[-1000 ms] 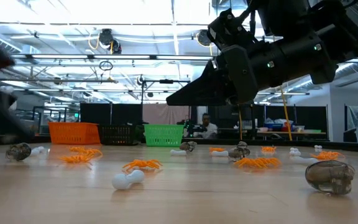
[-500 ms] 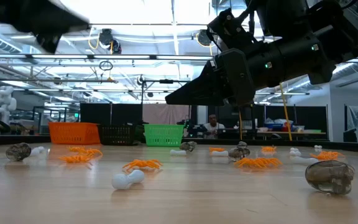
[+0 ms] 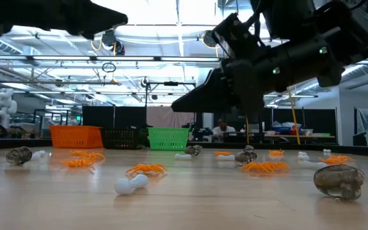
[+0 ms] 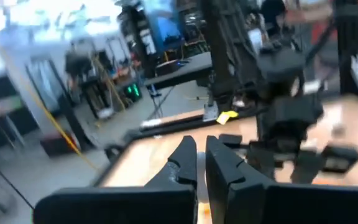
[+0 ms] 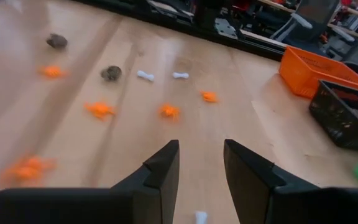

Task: Sort Halloween decoration
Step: Put the white bone toy into the green bin

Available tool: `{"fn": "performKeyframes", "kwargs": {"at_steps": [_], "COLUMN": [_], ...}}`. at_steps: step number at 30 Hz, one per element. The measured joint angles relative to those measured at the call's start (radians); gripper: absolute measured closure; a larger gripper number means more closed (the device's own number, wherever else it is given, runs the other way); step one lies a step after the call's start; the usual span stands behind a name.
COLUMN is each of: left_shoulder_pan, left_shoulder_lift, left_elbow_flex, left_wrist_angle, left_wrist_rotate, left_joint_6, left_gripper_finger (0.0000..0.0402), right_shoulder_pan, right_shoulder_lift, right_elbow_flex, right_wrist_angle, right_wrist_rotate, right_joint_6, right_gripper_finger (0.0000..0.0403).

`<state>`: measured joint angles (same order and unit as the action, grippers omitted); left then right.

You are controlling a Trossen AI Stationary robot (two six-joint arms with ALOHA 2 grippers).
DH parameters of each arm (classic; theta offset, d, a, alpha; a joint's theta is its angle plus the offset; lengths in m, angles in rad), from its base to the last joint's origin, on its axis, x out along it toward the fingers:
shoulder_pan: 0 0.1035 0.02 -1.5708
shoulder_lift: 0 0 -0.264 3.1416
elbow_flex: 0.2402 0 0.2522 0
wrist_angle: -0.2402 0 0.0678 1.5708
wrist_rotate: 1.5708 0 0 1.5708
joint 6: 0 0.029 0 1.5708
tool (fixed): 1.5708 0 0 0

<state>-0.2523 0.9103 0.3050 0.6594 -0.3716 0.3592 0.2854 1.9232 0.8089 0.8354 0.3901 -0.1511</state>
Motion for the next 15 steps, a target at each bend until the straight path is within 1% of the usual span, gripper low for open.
{"fn": "performKeyframes", "kwargs": {"at_steps": [4,9,10,12,15], "left_shoulder_pan": [0.038,0.074,0.080,0.095,0.118], "left_shoulder_lift": [0.000,0.000,0.000,0.002,0.007], "left_elbow_flex": [0.000,0.000,0.000,0.000,0.000], "left_wrist_angle": [0.000,0.015,0.014,0.016,0.016], "left_wrist_rotate": [0.137,0.268,0.289,0.323,0.340], "left_joint_6": [0.342,0.690,0.741,0.798,0.807], "left_gripper_finger": [0.0399,0.0399,0.0399,0.0399,0.0399], "right_shoulder_pan": [-0.023,-0.044,-0.047,-0.051,-0.057], "right_shoulder_lift": [0.000,0.000,0.000,0.000,0.000], "right_elbow_flex": [0.000,0.000,0.000,0.000,0.000], "right_wrist_angle": [0.000,-0.002,-0.002,-0.002,-0.002], "right_wrist_rotate": [0.000,-0.002,-0.002,-0.002,-0.002], "right_joint_6": [-0.028,-0.024,-0.020,-0.007,0.010], "right_gripper_finger": [0.0291,0.0291,0.0291,0.0291,0.0291]}}
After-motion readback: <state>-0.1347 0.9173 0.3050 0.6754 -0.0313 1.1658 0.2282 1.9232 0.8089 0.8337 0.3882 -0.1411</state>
